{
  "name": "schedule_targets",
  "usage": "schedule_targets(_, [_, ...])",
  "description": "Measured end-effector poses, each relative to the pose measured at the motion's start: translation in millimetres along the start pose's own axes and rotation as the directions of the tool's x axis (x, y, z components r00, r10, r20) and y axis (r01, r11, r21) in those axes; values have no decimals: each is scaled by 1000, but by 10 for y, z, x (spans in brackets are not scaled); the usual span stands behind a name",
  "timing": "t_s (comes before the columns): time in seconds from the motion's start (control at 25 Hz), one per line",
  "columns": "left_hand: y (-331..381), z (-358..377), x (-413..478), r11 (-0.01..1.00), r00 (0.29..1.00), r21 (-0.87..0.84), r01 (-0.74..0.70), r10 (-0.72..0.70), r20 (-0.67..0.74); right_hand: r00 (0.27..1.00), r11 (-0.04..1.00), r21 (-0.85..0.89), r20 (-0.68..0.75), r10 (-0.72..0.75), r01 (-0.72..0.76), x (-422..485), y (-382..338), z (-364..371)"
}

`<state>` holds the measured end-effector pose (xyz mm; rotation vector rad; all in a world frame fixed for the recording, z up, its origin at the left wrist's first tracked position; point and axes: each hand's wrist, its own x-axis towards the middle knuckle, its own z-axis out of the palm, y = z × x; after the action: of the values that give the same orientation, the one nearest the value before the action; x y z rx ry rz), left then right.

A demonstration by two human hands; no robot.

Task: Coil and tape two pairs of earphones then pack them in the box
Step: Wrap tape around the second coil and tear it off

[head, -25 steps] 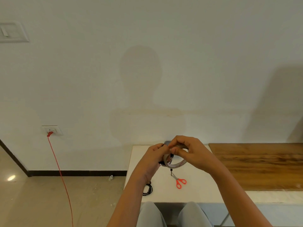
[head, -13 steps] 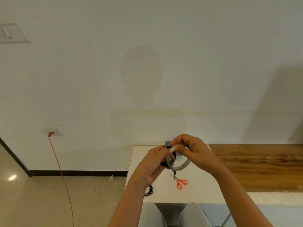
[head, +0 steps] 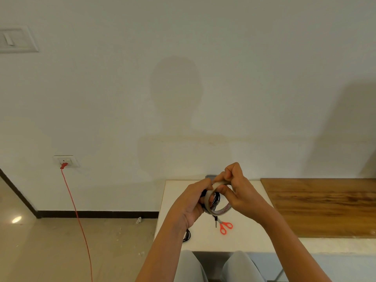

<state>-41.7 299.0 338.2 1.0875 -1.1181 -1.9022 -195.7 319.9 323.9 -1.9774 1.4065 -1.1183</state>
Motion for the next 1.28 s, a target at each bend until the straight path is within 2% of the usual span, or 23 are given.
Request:
schedule_targets(0.28, [-23,-18,-11,991,990,49,-124,120,80,999,999,49,-46,19,-16,3,-17,-49])
schedule_targets(0.68, [-38,-67,12,991,990,41,-126,123,69,1000,998,67,-15,-15,16,7,2,-12])
schedule_targets(0.84, [-82,-76,2,980,984,117,-159,147,100,999,984,177,-22,-35,39,14,-26,-51])
schedule_targets(0.96, [-60,-26,-38,985,983,90,-146,134,122,999,979,202,-17,-30,33,22,-41,-59])
schedule_targets(1.12, [-72,7,24,994,993,9,-109,108,36,998,983,177,-2,-58,57,36,-2,6])
schedule_targets(1.28, [-156,9,48,991,990,-14,-131,132,42,999,965,260,-18,-31,35,49,42,-23])
